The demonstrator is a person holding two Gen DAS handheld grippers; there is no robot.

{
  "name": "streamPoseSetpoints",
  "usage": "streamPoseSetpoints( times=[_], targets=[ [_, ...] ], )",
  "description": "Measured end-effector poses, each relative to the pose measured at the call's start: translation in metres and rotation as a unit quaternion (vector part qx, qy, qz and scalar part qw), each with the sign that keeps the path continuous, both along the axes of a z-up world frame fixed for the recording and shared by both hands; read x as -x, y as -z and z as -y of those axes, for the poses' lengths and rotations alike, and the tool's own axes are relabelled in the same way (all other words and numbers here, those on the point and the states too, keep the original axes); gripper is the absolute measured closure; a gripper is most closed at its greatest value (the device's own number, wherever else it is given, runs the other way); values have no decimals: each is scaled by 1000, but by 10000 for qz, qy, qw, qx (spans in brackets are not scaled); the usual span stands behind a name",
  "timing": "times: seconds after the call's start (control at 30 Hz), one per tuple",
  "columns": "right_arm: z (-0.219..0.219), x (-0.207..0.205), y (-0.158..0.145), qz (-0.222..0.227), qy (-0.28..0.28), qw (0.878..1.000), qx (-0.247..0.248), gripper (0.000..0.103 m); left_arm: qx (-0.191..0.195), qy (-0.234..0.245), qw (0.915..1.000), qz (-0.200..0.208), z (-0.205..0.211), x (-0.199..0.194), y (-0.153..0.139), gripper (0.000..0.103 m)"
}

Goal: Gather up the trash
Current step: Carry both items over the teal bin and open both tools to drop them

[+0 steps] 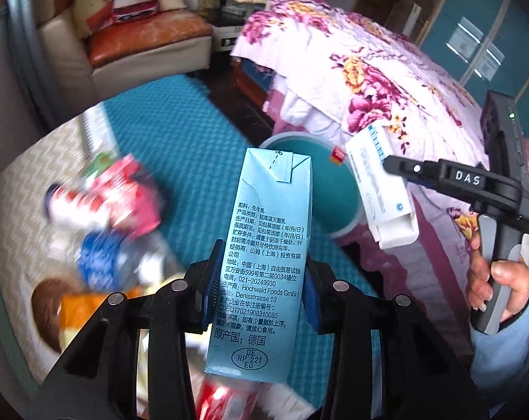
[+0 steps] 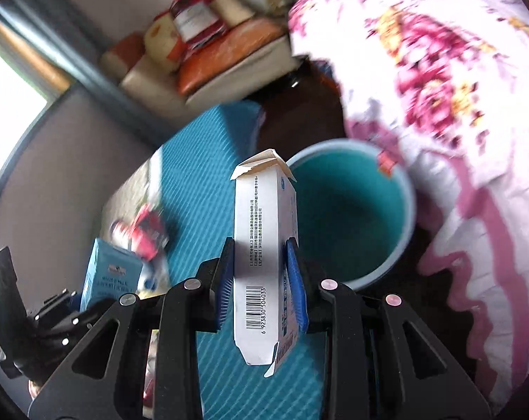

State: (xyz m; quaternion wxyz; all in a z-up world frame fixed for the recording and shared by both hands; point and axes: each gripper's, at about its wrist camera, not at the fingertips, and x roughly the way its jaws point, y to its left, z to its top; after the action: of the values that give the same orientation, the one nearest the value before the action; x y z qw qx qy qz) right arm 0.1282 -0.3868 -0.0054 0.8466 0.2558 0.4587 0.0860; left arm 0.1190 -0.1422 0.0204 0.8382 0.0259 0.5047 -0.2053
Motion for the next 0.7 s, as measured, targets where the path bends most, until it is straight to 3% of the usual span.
streamPoseSetpoints(
  times=[0.33,0.7],
  targets=[
    [51,-20,26,-183,423,9989,-10,75,-179,417,9981,-428,89,-65,47,63],
    [63,-39,53,-472,444,9979,-19,75,-309,493,9953,-774,120,-98,87,62]
  ],
)
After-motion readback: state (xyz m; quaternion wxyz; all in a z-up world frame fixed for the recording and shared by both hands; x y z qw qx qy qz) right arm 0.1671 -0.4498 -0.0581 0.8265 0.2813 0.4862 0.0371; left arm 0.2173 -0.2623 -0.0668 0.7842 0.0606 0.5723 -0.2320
